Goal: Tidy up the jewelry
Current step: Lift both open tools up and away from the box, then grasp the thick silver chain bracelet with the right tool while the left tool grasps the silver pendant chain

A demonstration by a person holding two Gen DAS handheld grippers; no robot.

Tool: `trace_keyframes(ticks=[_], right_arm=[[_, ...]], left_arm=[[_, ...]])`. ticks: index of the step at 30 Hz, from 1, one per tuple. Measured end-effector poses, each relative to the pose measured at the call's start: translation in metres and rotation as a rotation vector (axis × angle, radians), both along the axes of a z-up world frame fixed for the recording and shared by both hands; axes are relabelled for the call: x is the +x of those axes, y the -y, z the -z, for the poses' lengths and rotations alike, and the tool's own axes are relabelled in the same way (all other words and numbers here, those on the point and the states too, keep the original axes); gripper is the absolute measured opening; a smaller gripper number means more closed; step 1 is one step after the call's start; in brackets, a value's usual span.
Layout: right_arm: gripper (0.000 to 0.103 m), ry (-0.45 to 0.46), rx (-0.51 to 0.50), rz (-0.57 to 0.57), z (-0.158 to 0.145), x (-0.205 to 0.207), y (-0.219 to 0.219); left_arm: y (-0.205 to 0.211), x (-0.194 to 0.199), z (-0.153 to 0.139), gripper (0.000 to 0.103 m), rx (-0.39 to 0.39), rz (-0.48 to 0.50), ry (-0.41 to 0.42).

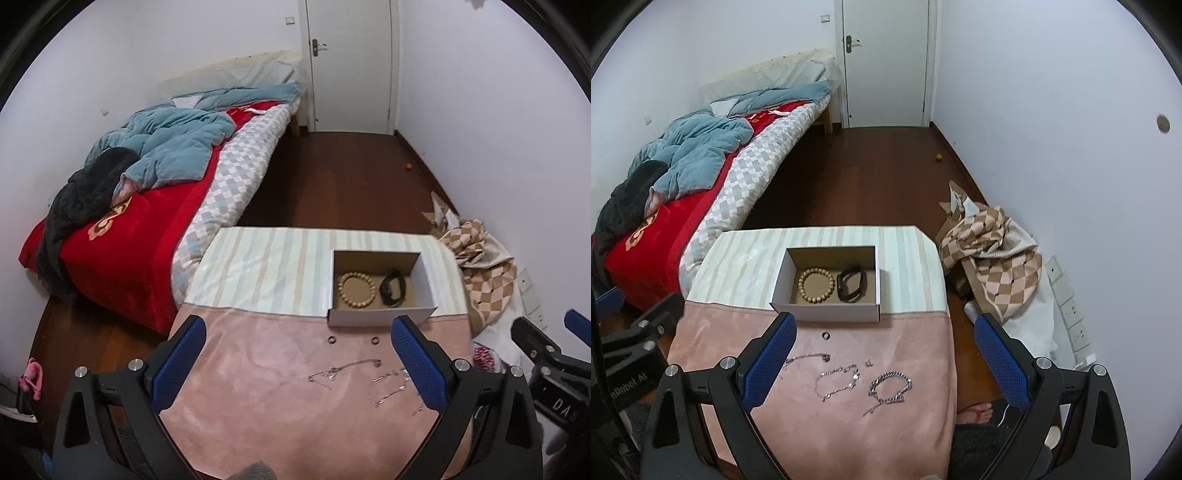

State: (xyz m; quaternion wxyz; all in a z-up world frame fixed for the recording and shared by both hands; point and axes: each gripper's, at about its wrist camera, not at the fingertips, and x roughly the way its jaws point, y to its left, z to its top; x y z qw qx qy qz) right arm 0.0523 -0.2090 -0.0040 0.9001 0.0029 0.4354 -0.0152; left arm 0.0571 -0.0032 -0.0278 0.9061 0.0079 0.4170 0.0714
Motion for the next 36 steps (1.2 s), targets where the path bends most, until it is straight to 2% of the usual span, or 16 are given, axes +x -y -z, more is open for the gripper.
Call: trace_keyframes(ticks=[4,7,11,16,18,21,22,23,27,31,36], right_arm=[[0.098,-0.103,0.043,0.054,0.05,0.006,0.021],[0.098,-0.188,0.086,0.099,0.1,0.014,0.04],[0.079,-0.29,0.129,0.15,0.169,0.022,0.059],[0.072,-0.387,0.141,0.194,0.237,0.029,0.066],[0.065,-0.411,0.139,0.201,0.252,0.03,0.064],[0.05,-0.366,0.071,0.195,0.247,0.026,0.051],[0.034,-0.352,0.065,0.195,0.244,0.026,0.049],[0.011,-0.344,0.064,0.194,0.241,0.026,0.047],[0.008,-0.332,0.135,0.169,0.234,0.025,0.044],[0.008,-0.251,0.199,0.133,0.202,0.021,0.044],[0.008,-0.21,0.191,0.114,0.187,0.023,0.044]], left_arm=[[-0.007,0.001,0.036,0.102,-0.001,-0.014,-0.055],[-0.011,0.009,0.078,0.102,0.009,-0.029,-0.129],[-0.011,0.02,0.128,0.102,0.021,-0.043,-0.219],[-0.009,0.034,0.164,0.102,0.026,-0.045,-0.289],[-0.011,0.036,0.17,0.102,0.017,-0.049,-0.304],[-0.017,0.036,0.176,0.102,0.008,-0.057,-0.317],[-0.018,0.035,0.176,0.102,0.011,-0.057,-0.316],[-0.018,0.034,0.177,0.102,0.015,-0.057,-0.315],[-0.017,0.03,0.18,0.102,0.015,-0.04,-0.324],[-0.008,0.036,0.178,0.102,-0.01,-0.011,-0.306],[0.032,0.053,0.183,0.102,-0.06,0.108,-0.311]])
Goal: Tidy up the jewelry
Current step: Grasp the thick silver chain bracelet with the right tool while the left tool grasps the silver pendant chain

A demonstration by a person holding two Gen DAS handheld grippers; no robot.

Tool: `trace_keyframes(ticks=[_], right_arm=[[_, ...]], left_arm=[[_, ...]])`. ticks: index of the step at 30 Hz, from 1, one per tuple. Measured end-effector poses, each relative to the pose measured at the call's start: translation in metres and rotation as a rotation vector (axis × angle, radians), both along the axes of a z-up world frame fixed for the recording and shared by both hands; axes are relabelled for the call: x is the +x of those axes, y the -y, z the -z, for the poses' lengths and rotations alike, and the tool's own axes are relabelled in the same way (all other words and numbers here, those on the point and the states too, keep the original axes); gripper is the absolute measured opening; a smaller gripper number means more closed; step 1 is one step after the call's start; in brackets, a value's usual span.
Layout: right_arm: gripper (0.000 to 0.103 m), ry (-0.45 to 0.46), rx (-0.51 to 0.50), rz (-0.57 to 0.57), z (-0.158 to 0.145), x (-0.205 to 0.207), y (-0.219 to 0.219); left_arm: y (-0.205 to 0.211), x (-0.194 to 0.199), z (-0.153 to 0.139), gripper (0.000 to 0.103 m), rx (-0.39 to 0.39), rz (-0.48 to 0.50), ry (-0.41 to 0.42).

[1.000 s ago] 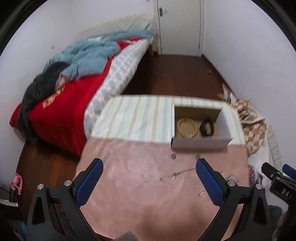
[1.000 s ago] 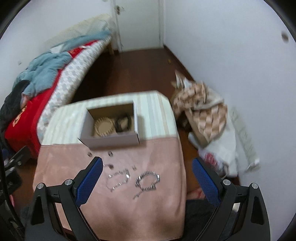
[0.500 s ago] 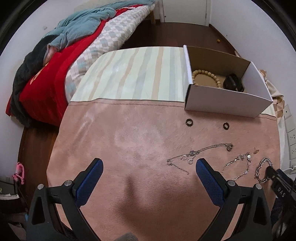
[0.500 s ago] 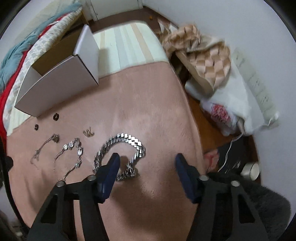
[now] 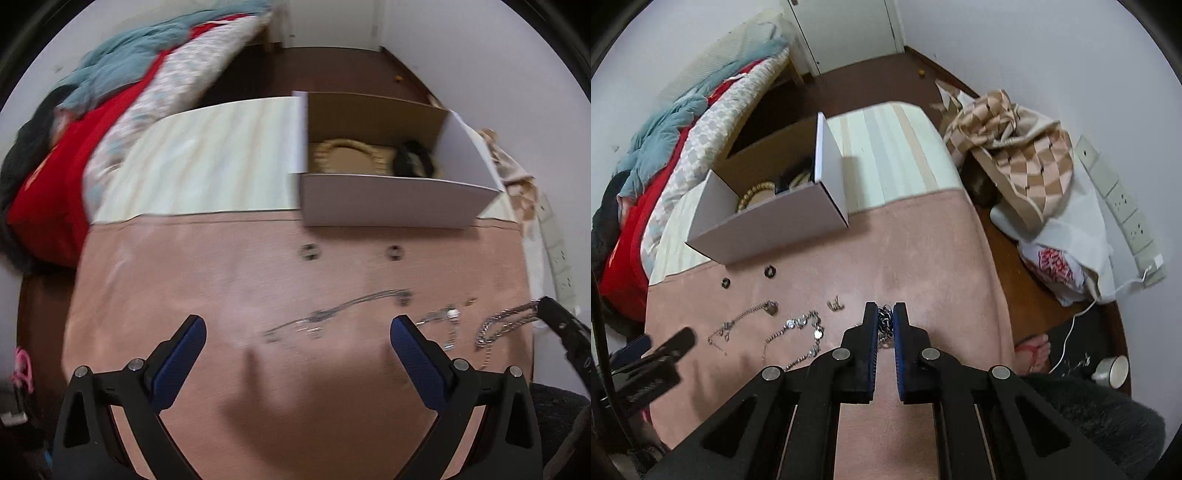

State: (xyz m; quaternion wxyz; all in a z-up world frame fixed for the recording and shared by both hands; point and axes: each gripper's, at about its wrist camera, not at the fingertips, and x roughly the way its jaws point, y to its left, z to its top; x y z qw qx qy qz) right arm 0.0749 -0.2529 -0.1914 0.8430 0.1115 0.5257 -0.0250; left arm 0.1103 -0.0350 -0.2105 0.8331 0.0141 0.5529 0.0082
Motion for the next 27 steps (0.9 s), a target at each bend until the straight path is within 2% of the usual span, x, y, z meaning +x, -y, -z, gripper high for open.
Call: trace_keyframes(ticks=[1,5,10,12,14,15,17,19,20,21,27], right_arm=[[0.008,-0.004,-0.001,0.005,0.001,0.001,0.0],[0.008,-0.021,0.01,0.035,0.012,0.004,0.014],[0.008,-0.035,0.019,0.072,0.025,0.007,0.033],[0.008,-0.039,0.021,0.08,0.028,0.008,0.037],[0.008,-0.04,0.022,0.083,0.029,0.008,0.04],[0.008,-0.041,0.023,0.085,0.03,0.009,0.041],[0.008,-0.041,0.022,0.083,0.03,0.01,0.04],[0.008,-0.04,0.022,0.081,0.03,0.01,0.04],[0.008,-0.039,0.02,0.079,0.03,0.01,0.039],[0.008,-0.038,0.018,0.077,0.029,0.01,0.038],[0.008,-0.03,0.025,0.062,0.023,0.007,0.034]], left_arm=[[0.005,0.002,0.002,0.101,-0.004,0.015,-0.004],[0.033,0.014,0.017,0.085,0.006,0.083,-0.041],[0.05,0.019,0.026,0.085,0.017,0.12,-0.049],[0.055,0.021,0.029,0.08,0.021,0.134,-0.048],[0.059,0.023,0.032,0.059,0.024,0.142,-0.059],[0.061,0.024,0.034,0.055,0.022,0.145,-0.065],[0.062,0.025,0.037,0.028,0.013,0.151,-0.076],[0.063,0.025,0.038,0.022,0.002,0.155,-0.071],[0.064,0.024,0.038,0.012,0.006,0.159,-0.063],[0.064,0.025,0.038,0.007,0.001,0.161,-0.059],[0.056,0.02,0.024,0.007,-0.022,0.155,-0.019]])
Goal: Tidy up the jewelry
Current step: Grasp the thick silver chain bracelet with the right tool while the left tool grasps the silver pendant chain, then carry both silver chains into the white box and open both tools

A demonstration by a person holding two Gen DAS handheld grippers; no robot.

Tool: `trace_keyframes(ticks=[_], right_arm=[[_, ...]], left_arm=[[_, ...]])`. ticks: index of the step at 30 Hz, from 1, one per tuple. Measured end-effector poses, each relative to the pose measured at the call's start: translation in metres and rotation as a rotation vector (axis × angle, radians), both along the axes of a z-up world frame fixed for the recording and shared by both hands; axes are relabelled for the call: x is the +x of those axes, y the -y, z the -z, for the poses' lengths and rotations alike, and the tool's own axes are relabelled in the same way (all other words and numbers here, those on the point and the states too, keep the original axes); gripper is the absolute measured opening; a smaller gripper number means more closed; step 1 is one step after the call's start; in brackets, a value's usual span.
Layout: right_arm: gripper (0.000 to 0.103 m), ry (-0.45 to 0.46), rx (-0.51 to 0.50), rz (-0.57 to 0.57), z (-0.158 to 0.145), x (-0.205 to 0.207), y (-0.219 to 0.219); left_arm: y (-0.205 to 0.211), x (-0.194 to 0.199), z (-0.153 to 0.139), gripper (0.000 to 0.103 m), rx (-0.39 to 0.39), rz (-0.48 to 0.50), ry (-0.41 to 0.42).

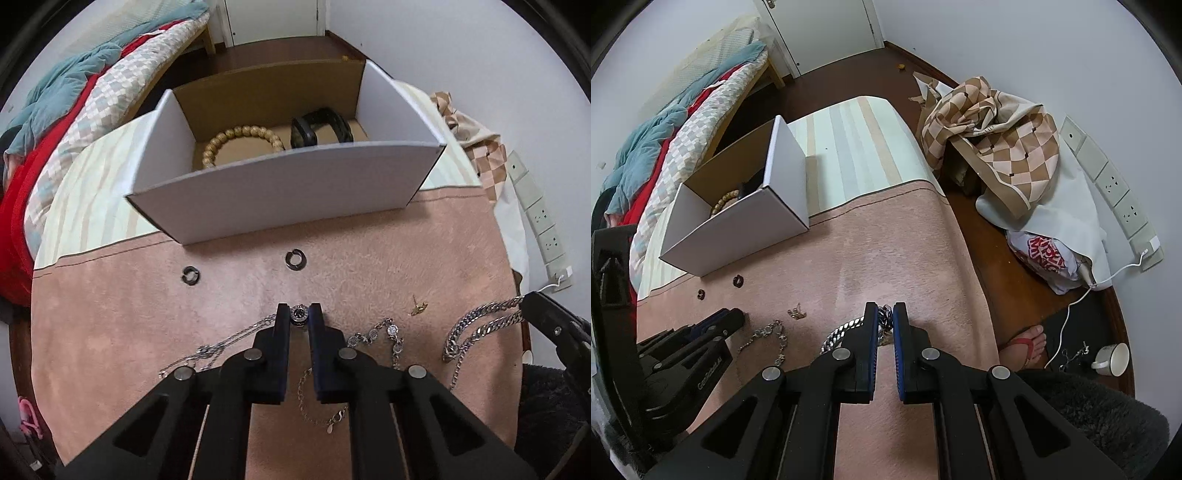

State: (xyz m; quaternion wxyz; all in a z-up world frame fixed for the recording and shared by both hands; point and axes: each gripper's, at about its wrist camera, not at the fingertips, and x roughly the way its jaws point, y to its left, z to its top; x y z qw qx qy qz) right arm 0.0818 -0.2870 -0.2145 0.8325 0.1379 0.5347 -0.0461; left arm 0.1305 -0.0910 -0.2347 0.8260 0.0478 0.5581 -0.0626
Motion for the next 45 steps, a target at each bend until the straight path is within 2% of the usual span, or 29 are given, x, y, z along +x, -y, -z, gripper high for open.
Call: trace_keyframes(ticks=[4,8,13,21,27,33,39,40,45], right_arm=[[0.008,0.022,0.013,-0.025,-0.015,-0.004,-0.005],[0.008,0.056,0.033,-0.064,-0.037,-0.006,-0.01],[0.008,0.087,0.09,-0.102,-0.064,0.001,-0.015],[0.008,0.167,0.119,-0.185,-0.12,0.033,-0.035],[0.008,0.221,0.094,-0.246,-0.16,0.075,-0.056],[0.008,0.191,0.089,-0.267,-0.16,0.121,-0.067],[0.008,0.085,0.046,-0.287,-0.12,0.167,-0.076],[0.004,0.06,0.03,-0.294,-0.109,0.175,-0.079],[0.005,-0.008,-0.04,-0.314,-0.075,0.198,-0.086]], left_arm=[[-0.014,-0.007,-0.024,0.007,-0.041,-0.013,0.034],[-0.037,-0.015,-0.061,0.007,-0.099,-0.032,0.076],[-0.059,-0.012,-0.097,0.007,-0.159,-0.042,0.106],[-0.069,0.009,-0.17,0.007,-0.224,-0.015,0.197],[-0.07,0.044,-0.203,0.007,-0.234,-0.018,0.251],[-0.073,0.084,-0.192,0.007,-0.204,-0.032,0.221],[-0.076,0.116,-0.15,0.007,-0.17,-0.056,0.132],[-0.076,0.12,-0.141,0.007,-0.164,-0.06,0.114],[-0.075,0.136,-0.112,0.007,-0.17,-0.066,0.04]])
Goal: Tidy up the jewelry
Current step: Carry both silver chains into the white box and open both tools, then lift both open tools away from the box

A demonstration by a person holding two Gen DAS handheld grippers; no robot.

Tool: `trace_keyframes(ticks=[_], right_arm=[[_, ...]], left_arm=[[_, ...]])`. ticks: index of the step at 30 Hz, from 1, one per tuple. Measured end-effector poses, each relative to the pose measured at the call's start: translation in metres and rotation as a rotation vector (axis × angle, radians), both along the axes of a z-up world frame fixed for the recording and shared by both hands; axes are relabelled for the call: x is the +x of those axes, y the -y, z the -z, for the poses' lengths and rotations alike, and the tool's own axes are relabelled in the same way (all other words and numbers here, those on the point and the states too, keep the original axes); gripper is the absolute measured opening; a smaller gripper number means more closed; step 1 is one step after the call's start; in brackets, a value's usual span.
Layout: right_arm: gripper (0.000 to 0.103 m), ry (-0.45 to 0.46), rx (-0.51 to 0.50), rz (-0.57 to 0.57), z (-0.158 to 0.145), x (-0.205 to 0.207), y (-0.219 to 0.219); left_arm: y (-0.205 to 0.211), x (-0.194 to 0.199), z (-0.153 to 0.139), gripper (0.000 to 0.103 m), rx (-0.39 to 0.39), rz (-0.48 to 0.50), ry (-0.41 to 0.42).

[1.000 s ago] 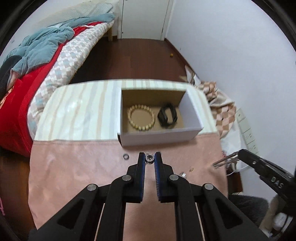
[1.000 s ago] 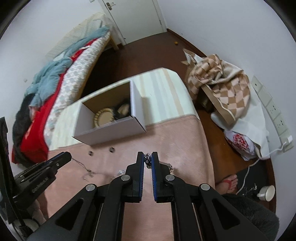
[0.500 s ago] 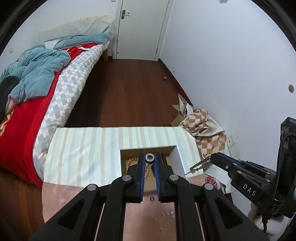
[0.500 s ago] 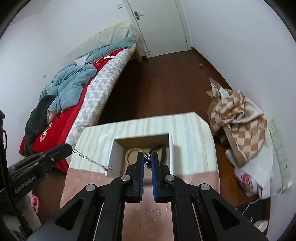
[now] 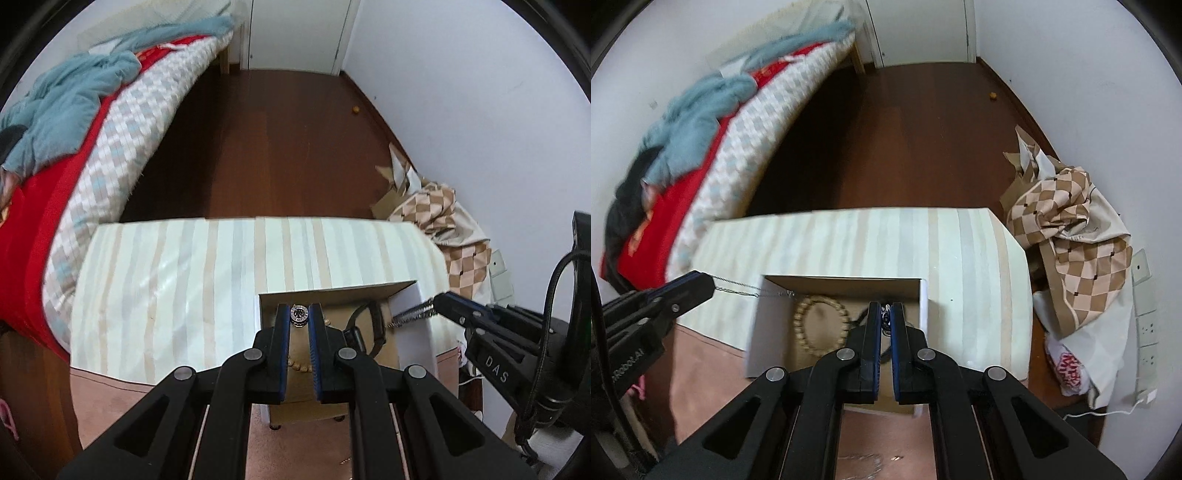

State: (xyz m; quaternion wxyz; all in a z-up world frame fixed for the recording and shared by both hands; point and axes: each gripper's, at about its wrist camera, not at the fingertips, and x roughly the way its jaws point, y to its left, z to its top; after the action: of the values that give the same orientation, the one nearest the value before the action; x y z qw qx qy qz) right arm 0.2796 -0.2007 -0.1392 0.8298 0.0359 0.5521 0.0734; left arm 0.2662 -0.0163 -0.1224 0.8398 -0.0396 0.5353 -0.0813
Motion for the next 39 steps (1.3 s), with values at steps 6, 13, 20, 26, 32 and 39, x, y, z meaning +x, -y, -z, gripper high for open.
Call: trace_keyframes(ticks=[6,13,20,26,32,39], right_arm=[[0.005,-0.013,-0.025,-0.004,0.016,0.016,-0.001],[0.008,-0.157,-0.039,-0.06,0.032,0.007,-0.003],[0.055,-0.14,-0.061,-0.037,0.017,-0.019,0.009],[0.094,-0.085,-0.156,-0.012,0.017,-0.039,0.005],[0.1,-0.053,-0.18,0.026,0.025,-0.059,0.0],[0.1,0.014,-0.191,0.05,0.009,-0.078,-0.004]], left_arm=[[-0.002,0.008,0.021,0.011,0.028,-0.043,-0.081],[-0.01,-0.002,0.016,0.063,0.061,-0.068,-0.043],[-0.019,-0.017,0.009,0.098,0.109,-0.098,-0.001],[-0.024,-0.04,0.016,0.102,0.169,-0.132,0.038],[-0.027,-0.058,0.026,0.102,0.194,-0.155,0.029],[-0.023,-0.085,0.012,0.102,0.208,-0.151,0.079]])
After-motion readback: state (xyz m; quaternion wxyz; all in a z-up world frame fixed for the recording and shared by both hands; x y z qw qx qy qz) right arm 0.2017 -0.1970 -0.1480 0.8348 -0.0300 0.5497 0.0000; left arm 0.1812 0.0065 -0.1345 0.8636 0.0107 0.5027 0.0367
